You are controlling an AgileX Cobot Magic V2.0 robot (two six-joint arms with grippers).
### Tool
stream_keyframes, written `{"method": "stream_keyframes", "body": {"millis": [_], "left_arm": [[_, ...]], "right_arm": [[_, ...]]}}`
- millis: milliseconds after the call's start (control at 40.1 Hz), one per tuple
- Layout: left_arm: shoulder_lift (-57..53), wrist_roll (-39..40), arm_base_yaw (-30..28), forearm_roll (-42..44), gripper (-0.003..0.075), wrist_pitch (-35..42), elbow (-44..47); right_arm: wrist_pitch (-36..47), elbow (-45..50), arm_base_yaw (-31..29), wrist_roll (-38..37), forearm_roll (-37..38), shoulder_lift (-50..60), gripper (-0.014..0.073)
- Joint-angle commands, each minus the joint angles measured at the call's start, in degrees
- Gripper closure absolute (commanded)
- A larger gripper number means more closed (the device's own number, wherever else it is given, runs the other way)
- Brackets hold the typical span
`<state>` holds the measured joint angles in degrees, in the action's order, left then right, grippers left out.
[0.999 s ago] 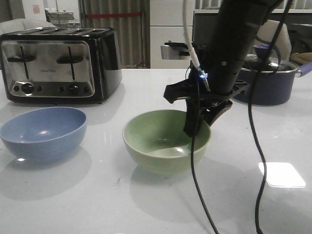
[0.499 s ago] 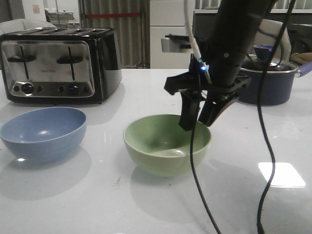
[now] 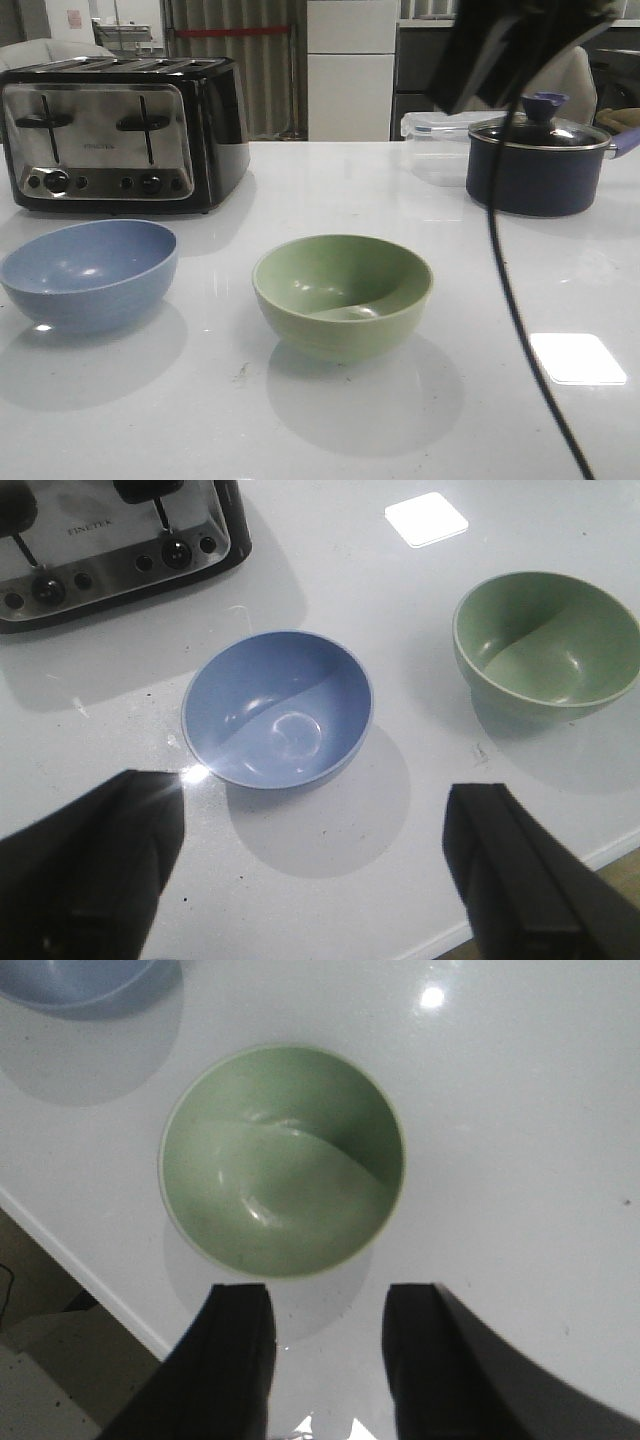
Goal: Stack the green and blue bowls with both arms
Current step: 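Open the right gripper and raise it away from the green bowl, then move the left gripper down to the light blue bowl's rim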
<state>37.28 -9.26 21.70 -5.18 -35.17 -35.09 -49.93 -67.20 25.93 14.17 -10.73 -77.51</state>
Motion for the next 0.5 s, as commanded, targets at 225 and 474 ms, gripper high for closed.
{"method": "stream_keyframes", "body": {"millis": [225,474], "left_arm": [[0.25,-0.01,0.53,-0.59,0.0137,4.68,-1.96],[0.25,-0.01,0.53,-0.59,0.0137,4.65,-1.96]], "right_arm": [[1.12,12.68,-0.03,-9.94,8.15,19.77,0.0202],[2.21,22.17,-0.03,-10.07,7.19,30.57,0.0202]]}}
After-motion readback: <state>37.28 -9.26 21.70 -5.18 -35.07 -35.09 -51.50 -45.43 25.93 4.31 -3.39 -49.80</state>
